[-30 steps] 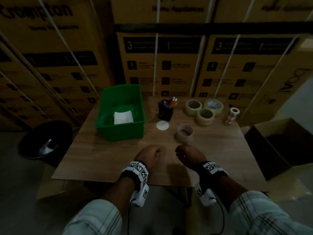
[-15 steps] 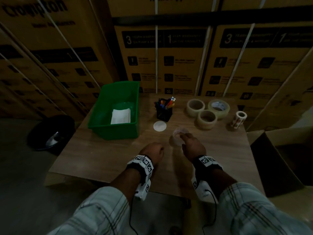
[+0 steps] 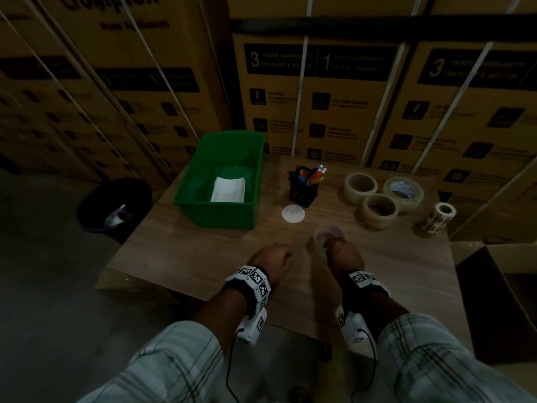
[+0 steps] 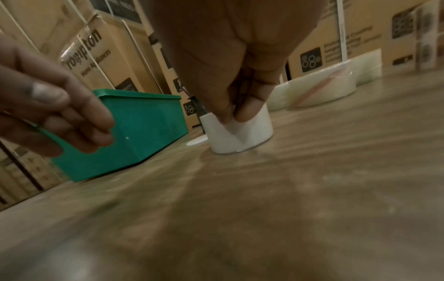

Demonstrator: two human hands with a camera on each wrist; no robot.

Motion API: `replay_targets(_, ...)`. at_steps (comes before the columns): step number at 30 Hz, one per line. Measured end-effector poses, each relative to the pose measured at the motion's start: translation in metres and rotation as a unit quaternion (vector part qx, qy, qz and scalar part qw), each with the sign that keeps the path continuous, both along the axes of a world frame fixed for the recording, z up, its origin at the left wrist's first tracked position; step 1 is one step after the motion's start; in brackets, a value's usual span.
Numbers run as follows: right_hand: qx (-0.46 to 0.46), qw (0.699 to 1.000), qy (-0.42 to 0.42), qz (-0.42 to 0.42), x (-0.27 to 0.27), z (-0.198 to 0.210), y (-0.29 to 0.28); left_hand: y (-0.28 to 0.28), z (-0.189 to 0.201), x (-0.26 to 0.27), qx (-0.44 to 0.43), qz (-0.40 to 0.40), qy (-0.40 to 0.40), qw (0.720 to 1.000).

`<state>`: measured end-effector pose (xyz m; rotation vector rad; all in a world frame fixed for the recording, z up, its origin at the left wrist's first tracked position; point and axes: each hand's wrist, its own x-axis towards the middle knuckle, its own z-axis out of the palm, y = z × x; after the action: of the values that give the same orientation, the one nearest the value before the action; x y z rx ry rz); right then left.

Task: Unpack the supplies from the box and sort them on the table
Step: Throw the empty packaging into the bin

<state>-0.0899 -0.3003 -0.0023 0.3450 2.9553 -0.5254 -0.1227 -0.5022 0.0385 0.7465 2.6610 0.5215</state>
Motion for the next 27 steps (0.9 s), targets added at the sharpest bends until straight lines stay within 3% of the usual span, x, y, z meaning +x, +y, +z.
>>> replay_targets(6,-0.041,0.990,0.105,0.082,0.008,0.001,-0.034,-0.034,-0.006,-0.002,-0.003,0.013,-0.004,1.000)
replay_targets(14,-0.067,0.978,0.124,0.153,0.001,0.014,-0.118,-0.118,-0.009,-0.007,0.007,0.067,0.002,0.998)
replay_targets(27,-0.039,0.974,0.115,0.191,-0.045,0.045,-0.337,-0.356,0.012,-0.041,0.066,0.141,0.031,0.987)
